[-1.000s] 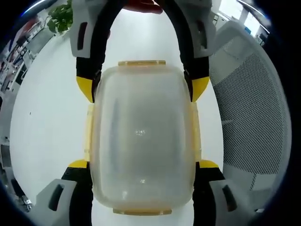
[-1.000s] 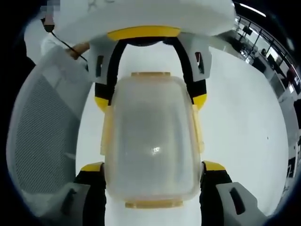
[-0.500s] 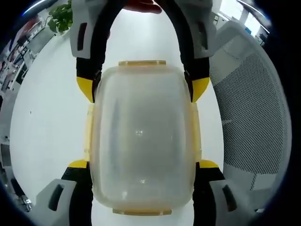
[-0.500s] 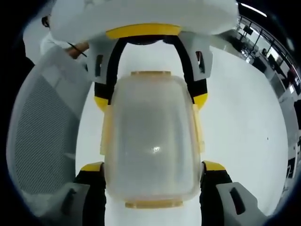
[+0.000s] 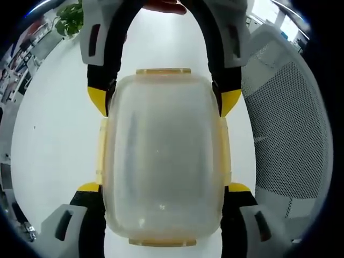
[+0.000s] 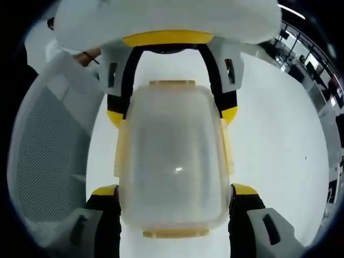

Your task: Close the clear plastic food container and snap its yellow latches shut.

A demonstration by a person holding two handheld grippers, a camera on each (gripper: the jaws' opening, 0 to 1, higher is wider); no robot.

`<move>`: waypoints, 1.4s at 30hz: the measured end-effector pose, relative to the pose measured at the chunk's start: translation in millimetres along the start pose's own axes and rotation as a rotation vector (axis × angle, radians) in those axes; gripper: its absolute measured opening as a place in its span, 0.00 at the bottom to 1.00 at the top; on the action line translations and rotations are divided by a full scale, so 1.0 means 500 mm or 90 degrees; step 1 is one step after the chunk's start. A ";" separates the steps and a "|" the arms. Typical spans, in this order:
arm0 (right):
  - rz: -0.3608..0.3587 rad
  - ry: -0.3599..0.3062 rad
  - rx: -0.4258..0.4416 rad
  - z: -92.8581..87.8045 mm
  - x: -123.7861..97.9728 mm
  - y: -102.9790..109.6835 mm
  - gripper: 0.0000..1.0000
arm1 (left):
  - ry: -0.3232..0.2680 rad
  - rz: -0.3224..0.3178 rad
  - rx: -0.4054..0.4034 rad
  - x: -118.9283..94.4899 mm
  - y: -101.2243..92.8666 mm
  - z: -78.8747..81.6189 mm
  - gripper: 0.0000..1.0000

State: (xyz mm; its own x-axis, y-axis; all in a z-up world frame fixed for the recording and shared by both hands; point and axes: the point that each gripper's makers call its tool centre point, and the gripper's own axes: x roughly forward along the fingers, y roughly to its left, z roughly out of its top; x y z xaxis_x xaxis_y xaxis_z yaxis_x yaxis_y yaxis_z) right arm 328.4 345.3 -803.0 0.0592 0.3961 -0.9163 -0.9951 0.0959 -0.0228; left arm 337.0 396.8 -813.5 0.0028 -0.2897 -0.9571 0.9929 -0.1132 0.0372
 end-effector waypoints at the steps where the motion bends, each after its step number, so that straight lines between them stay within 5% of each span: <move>1: 0.000 0.002 -0.001 0.000 0.000 0.000 0.83 | 0.001 0.000 0.000 0.000 0.000 0.000 0.90; 42: -0.006 -0.008 0.011 0.005 0.002 -0.064 0.83 | -0.009 0.009 -0.004 0.002 0.067 -0.003 0.91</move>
State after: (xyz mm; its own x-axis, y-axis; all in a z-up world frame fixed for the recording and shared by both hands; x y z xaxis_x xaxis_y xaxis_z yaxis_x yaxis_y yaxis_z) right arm 360.5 344.9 -802.1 0.0702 0.4067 -0.9109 -0.9930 0.1155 -0.0249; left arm 370.2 394.1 -813.8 0.0158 -0.3049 -0.9523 0.9935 -0.1027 0.0494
